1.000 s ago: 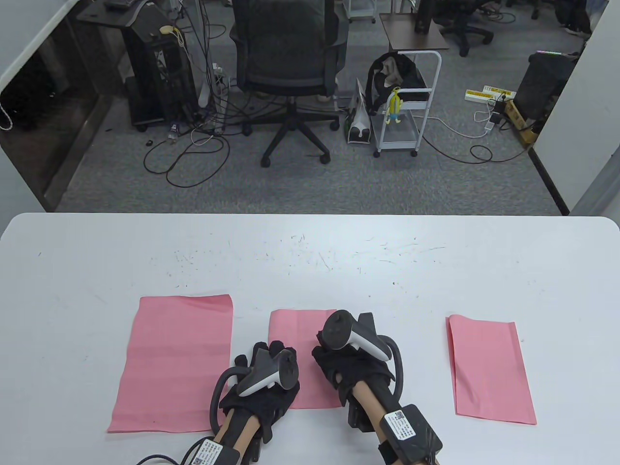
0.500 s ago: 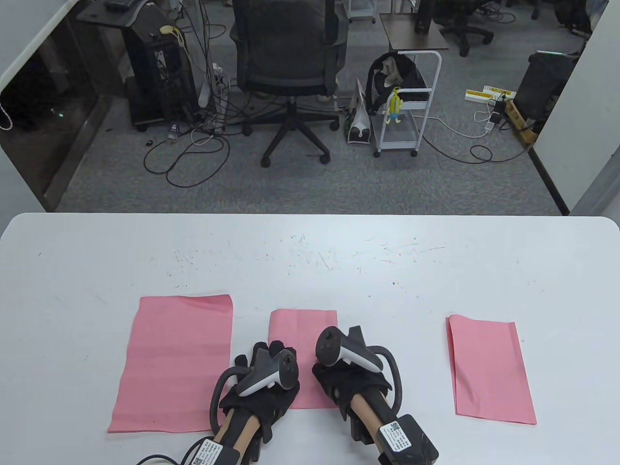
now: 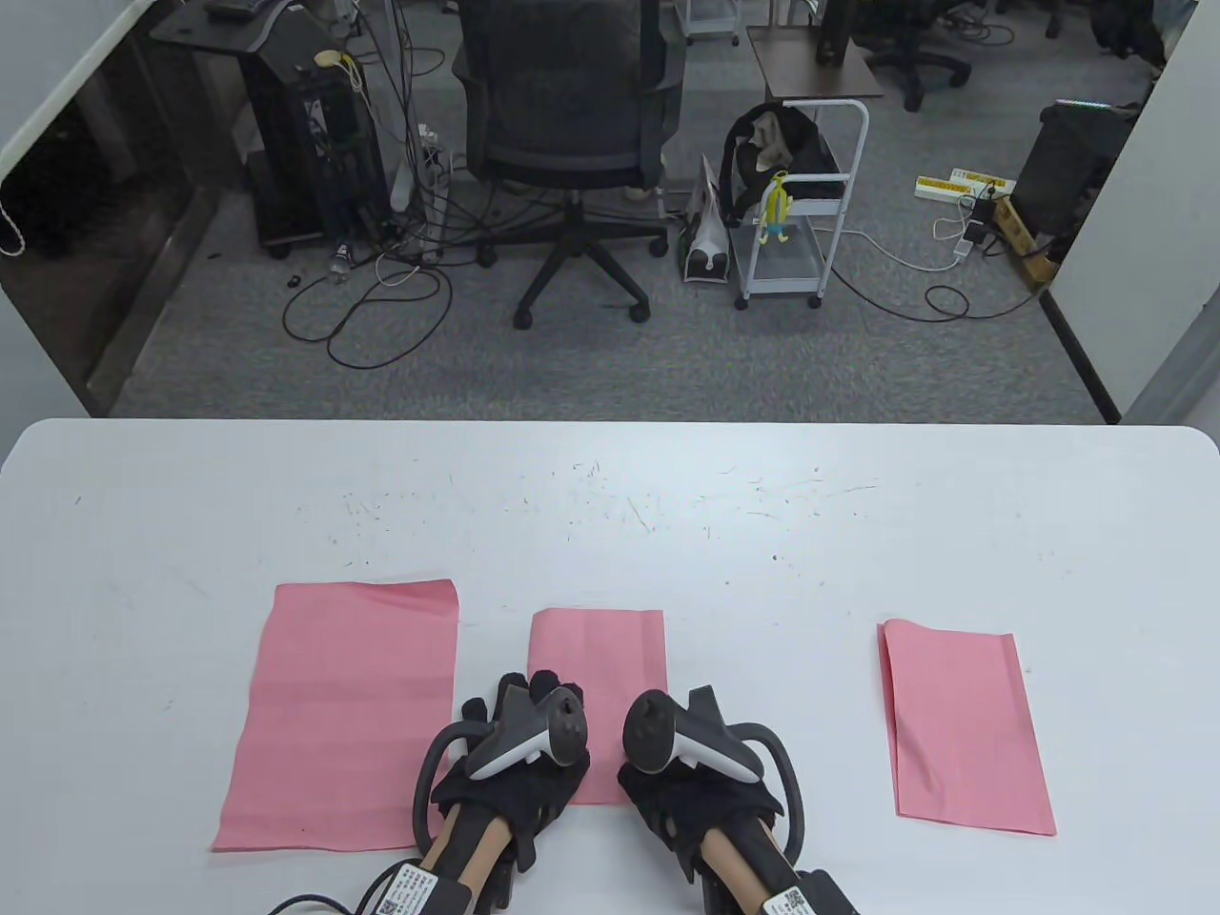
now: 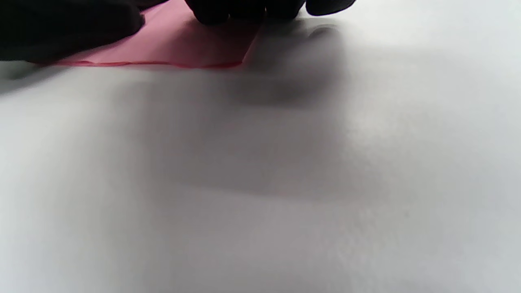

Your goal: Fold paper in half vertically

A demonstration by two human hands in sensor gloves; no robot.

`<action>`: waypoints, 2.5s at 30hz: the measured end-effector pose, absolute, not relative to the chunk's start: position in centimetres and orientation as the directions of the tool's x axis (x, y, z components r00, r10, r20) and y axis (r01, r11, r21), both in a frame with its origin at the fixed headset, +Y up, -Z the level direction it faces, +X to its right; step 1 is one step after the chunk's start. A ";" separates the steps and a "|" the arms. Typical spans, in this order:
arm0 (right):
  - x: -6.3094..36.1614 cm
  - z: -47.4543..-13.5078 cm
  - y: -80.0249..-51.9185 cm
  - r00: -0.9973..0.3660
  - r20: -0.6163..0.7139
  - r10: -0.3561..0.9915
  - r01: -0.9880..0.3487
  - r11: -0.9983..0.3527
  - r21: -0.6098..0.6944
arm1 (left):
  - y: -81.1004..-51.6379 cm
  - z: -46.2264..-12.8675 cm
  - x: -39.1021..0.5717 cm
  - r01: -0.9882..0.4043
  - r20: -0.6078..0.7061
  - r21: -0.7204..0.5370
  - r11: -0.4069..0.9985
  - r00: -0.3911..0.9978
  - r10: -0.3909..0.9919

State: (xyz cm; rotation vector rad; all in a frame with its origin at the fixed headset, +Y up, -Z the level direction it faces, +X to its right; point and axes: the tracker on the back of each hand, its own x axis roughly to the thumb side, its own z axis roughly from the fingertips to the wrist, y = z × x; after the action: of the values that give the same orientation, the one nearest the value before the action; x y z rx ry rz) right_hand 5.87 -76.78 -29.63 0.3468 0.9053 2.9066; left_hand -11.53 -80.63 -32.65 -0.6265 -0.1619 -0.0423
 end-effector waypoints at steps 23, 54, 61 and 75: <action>6.7 -28.2 -76.2 -0.964 0.160 0.214 -0.075 -0.793 0.605 | -80.7 -32.7 -11.5 0.090 0.165 -0.580 0.810 0.986 0.008; 7.3 -35.0 -78.9 -0.966 -0.063 0.252 -0.249 -0.830 0.498 | -80.7 -32.6 -11.6 0.080 0.161 -0.577 0.813 0.987 0.017; 6.0 -34.3 -77.5 -0.938 -0.018 0.346 -0.310 -0.816 0.488 | -80.7 -32.6 -11.6 0.079 0.160 -0.579 0.812 0.987 0.018; 7.9 -34.5 -78.4 -0.767 -0.282 0.577 -0.640 -0.657 0.398 | -80.6 -32.6 -11.6 0.087 0.162 -0.581 0.809 0.987 0.010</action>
State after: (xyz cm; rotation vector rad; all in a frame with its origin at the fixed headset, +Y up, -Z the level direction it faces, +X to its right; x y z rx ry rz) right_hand 7.94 -78.39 -34.53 -0.1705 0.6351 2.3685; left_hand -11.59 -80.56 -32.63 -0.6272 -0.1605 -0.0416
